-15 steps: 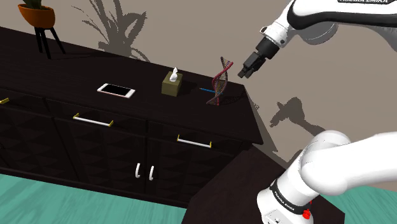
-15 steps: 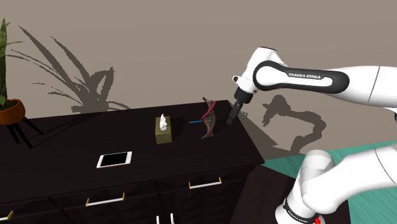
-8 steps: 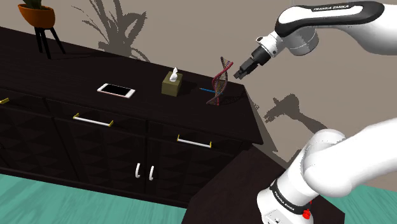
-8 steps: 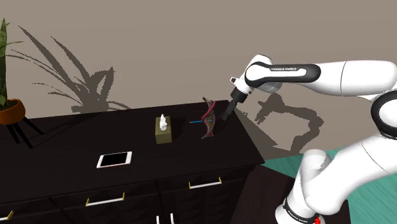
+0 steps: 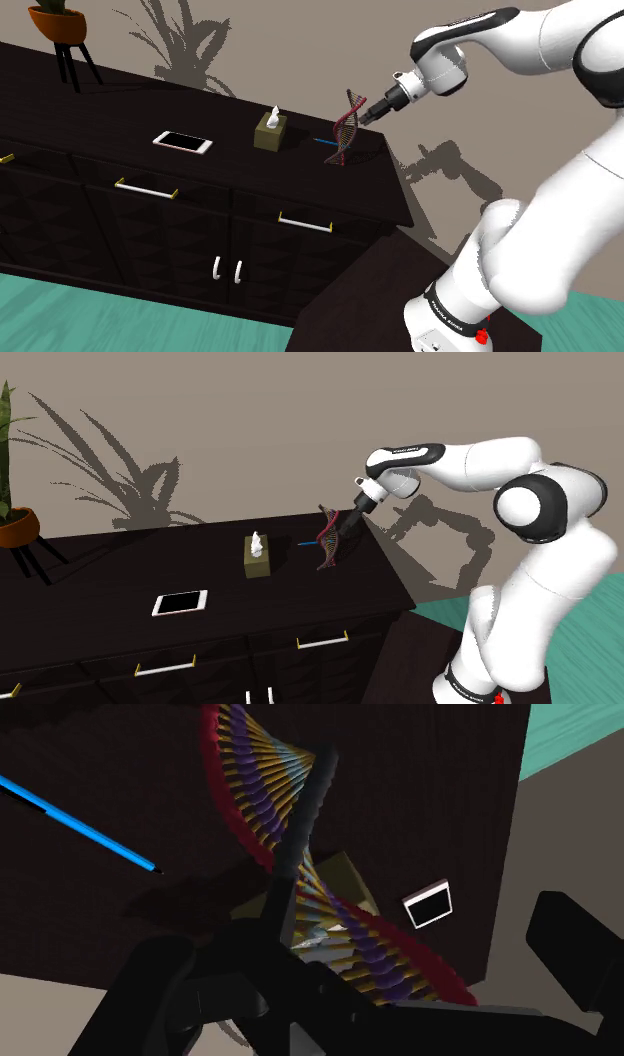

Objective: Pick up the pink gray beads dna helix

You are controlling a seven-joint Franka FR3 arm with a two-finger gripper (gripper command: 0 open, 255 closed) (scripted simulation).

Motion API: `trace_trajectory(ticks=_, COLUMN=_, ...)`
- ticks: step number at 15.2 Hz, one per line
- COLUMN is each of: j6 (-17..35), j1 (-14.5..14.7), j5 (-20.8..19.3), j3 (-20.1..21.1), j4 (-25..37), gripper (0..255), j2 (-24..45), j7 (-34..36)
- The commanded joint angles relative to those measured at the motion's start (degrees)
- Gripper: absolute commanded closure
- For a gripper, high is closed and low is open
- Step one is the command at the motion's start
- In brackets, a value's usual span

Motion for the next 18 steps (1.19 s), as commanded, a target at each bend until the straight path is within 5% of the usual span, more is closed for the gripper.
trace_trajectory(ticks=1, j6=-4.81, j1=0.61, j5=10.01, j3=-3.82, j4=5.01, gripper=0, j2=9.13, j7=-8.15)
trace_trajectory(ticks=2, j6=-7.20, j1=-0.53, j5=13.66, j3=-4.09, j4=7.00, gripper=0, j2=12.78, j7=-10.77)
trace_trajectory(ticks=11, j6=-6.11, j1=-2.74, j5=18.20, j3=-2.20, j4=5.19, gripper=0, j2=16.97, j7=-15.87)
trace_trajectory(ticks=12, j6=-6.13, j1=-2.73, j5=18.16, j3=-2.20, j4=5.23, gripper=255, j2=16.93, j7=-15.81)
trace_trajectory(ticks=18, j6=-6.09, j1=-2.70, j5=18.11, j3=-2.21, j4=5.19, gripper=255, j2=16.86, j7=-15.77)
